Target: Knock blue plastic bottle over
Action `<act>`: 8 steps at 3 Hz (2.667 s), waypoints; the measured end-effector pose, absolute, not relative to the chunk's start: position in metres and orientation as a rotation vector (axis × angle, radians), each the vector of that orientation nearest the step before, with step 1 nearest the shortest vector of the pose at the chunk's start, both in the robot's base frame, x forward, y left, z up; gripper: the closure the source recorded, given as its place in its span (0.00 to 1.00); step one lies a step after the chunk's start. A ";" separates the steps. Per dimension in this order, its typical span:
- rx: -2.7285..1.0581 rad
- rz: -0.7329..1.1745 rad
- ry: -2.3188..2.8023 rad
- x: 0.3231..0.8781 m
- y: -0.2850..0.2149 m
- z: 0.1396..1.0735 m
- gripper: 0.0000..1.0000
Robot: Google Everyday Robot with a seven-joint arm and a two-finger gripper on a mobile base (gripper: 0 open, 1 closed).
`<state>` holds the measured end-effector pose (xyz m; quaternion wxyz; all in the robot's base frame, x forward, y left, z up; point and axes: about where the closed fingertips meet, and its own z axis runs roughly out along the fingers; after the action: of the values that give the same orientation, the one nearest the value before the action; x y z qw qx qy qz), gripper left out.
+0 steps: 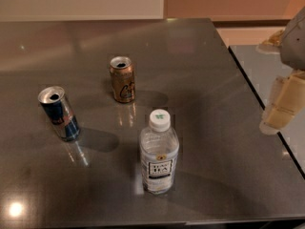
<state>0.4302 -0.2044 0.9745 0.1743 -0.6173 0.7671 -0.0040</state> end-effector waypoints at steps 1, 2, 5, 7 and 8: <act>-1.788 0.127 2.069 0.410 -0.182 0.974 0.00; -1.814 0.260 1.930 0.386 -0.153 0.978 0.00; -1.874 0.589 1.646 0.341 -0.063 0.955 0.00; -1.876 0.710 1.581 0.331 -0.027 0.936 0.00; -1.854 0.771 1.565 0.330 -0.018 0.929 0.17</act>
Offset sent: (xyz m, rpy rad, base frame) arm -0.0769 0.0845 0.0059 0.3657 0.0106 0.3071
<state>0.3298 -0.0183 0.9289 0.2934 -0.6963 0.5877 0.2894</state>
